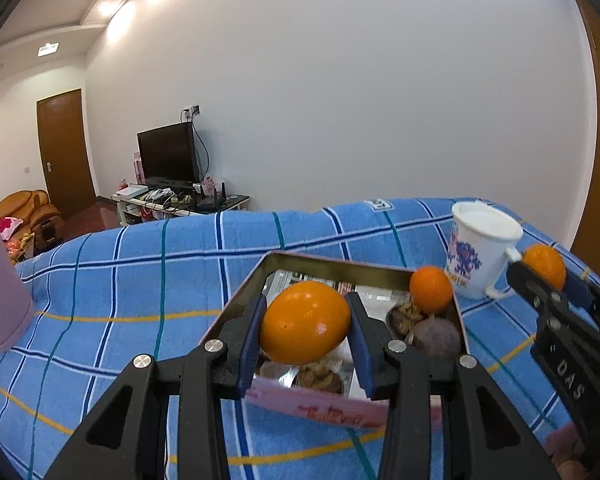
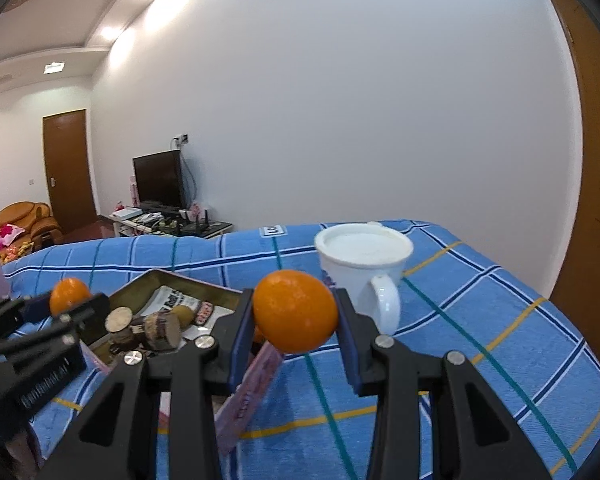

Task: Organize fruits
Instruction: 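Lower both oranges into the tin and open both tools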

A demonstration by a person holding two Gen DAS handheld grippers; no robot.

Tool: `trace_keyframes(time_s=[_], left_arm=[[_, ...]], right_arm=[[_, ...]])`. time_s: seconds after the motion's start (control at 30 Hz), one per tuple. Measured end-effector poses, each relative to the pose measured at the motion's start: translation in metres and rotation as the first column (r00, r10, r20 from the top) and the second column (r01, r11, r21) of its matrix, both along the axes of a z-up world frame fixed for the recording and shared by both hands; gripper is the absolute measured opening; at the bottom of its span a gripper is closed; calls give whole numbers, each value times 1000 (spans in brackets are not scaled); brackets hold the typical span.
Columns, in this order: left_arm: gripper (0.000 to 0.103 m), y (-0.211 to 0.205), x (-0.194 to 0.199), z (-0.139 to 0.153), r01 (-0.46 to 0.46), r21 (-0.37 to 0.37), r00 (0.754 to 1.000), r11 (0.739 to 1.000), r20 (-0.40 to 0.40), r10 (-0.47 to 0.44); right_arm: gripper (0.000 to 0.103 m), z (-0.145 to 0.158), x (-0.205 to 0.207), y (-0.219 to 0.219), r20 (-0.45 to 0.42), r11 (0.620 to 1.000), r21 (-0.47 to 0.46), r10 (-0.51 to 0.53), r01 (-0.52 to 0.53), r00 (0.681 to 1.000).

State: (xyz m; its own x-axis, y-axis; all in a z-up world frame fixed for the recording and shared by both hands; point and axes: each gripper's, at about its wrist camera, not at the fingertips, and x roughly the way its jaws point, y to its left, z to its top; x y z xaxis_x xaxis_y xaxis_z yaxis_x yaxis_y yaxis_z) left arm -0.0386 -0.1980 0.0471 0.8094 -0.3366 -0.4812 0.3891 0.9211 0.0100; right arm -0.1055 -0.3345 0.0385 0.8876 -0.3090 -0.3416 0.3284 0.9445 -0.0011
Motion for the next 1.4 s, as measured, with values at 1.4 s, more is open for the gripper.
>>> trace_keyframes(time_s=[1.4], left_arm=[[42, 41, 78, -11, -166, -32, 985, 986, -47, 164]], right_arm=[[41, -16, 112, -5, -218, 975, 164, 185, -151, 958]])
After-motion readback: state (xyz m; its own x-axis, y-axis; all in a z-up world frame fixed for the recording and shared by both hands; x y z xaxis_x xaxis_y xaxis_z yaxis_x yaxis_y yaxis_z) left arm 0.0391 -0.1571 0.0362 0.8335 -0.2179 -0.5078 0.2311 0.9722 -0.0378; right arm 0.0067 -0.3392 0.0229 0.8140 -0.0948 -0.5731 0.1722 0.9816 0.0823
